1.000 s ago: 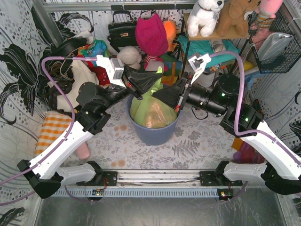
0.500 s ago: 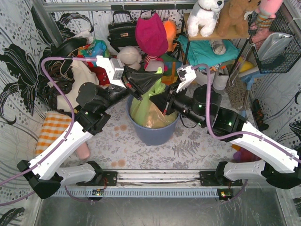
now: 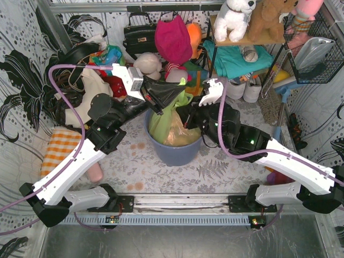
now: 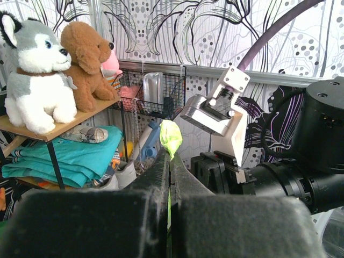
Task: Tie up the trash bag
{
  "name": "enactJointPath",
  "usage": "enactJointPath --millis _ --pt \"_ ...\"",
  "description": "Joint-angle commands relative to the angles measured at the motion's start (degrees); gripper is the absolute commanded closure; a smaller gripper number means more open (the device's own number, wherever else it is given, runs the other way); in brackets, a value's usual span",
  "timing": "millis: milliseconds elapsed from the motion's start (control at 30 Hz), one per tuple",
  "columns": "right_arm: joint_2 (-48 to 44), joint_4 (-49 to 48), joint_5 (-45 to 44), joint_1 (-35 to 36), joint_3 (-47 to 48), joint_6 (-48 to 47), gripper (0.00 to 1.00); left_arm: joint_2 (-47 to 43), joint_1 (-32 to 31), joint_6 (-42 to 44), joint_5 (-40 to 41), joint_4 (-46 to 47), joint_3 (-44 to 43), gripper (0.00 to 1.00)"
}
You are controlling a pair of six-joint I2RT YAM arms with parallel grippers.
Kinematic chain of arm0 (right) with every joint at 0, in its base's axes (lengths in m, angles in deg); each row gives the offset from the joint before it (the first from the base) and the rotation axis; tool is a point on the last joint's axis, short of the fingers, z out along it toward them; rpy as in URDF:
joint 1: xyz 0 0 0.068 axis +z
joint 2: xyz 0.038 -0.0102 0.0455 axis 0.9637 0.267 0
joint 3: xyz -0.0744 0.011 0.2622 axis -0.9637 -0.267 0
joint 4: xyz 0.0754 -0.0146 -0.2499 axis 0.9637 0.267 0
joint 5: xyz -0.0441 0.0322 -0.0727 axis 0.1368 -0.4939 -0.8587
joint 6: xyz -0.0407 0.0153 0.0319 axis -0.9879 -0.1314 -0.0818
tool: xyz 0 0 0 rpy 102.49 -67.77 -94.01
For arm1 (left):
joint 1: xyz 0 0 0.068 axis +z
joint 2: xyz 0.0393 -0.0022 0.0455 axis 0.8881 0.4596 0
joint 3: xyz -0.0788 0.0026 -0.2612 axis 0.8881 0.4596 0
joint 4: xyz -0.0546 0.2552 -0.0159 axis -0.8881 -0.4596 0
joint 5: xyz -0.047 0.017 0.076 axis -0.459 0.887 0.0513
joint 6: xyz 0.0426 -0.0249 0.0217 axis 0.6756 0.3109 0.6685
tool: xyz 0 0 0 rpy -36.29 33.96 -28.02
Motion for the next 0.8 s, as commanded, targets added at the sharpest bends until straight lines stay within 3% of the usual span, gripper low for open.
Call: enactJointPath --millis 0,300,567,767 --pt "1.06 -5.13 -2.57 0.37 -1.55 2.56 1.0 -0.38 0.32 0.88 -0.48 1.17 -0.38 1.0" --pt "4.47 -4.04 -12.25 1.67 -0.15 13.41 1.0 -0.2 0.34 1.26 -0.47 0.63 -0.63 1.0" --pt "4.7 -17.68 -13.6 5.32 -2.57 9.7 1.0 0.74 0.32 0.79 -1.19 0.43 -1.18 1.0" --pt "6.22 -18.38 -22.54 5.58 -3.52 9.78 1.0 0.1 0.3 0.56 -1.08 0.5 -1.09 1.0"
